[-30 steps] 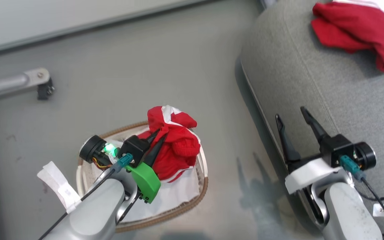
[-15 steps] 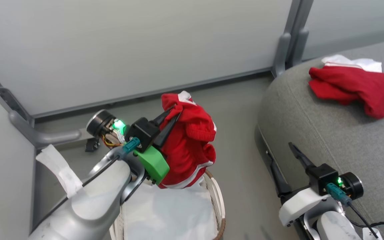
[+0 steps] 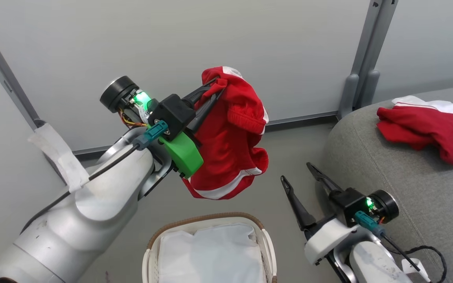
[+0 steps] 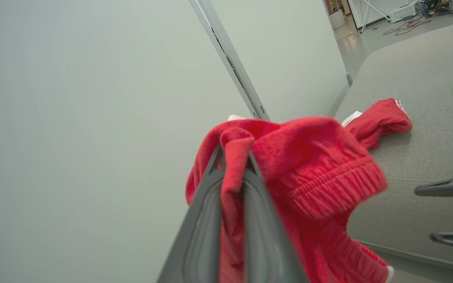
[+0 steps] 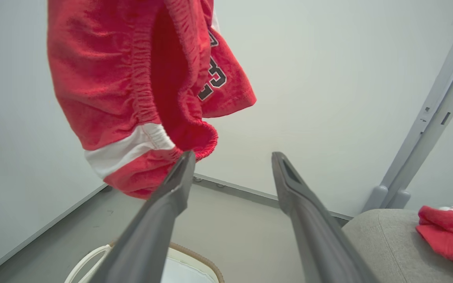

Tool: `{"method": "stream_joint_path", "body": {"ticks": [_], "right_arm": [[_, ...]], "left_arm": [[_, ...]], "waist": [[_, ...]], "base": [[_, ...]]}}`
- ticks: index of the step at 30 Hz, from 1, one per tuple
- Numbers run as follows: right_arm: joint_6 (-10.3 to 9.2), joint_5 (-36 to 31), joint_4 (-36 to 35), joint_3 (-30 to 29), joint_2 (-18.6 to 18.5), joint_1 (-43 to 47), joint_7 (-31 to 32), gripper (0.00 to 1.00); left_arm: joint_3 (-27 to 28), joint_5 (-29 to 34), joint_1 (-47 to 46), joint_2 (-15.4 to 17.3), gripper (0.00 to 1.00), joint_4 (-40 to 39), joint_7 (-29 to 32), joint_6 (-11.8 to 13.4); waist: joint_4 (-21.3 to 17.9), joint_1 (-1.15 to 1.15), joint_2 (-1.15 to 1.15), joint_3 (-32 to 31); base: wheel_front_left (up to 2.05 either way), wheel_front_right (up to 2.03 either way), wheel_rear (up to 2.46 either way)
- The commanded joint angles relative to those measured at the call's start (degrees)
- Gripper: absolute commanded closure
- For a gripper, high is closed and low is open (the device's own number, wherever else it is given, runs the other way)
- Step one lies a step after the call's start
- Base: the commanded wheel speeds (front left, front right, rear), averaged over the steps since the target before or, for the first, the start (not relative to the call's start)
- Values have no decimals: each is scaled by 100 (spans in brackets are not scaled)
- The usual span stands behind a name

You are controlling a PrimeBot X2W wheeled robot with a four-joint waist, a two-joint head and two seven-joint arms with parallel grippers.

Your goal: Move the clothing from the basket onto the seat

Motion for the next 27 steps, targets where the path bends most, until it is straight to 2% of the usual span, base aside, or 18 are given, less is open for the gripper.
{"method": "stream_joint_path", "body": {"ticks": [1,12,20,21,22,23,25,27], "right_arm": [[-8,27,21,131,-18,-111,-2,0],[-8,-102,698,1181,-17,-859,-2,0],[-8,369,1694,2298,-20,-1703,-2,0],[-8,435,1761,2397,-19,-1783,-2,53],[-8,512,1833,2518,-20,-1880,-2,57],[-8,573,1877,2602,-19,-1948,-1,76],[-8,715,1924,2736,-19,-2060,-2,100],[-8,815,1933,2817,-19,-2110,-2,100]], "left_arm": [[-44,-82,-146,15,100,1,13,9],[-472,-233,-496,-208,100,-121,-17,9],[-742,-422,-570,-353,100,-293,-29,9],[-757,-422,-570,-358,100,-290,-30,9],[-771,-449,-567,-364,100,-281,-32,9],[-775,-462,-560,-369,100,-271,-34,9],[-771,-492,-534,-368,100,-237,-36,9],[-749,-527,-486,-349,100,-194,-41,10]], "waist": [[21,1,0,-9],[196,1,0,-13],[306,1,0,-7],[312,1,0,-6],[318,1,0,-5],[321,1,0,-4],[321,1,0,0],[315,1,0,6]], "base": [[0,0,0],[0,0,0],[0,0,0],[0,0,0],[0,0,0],[0,0,0],[0,0,0],[0,0,0]]}}
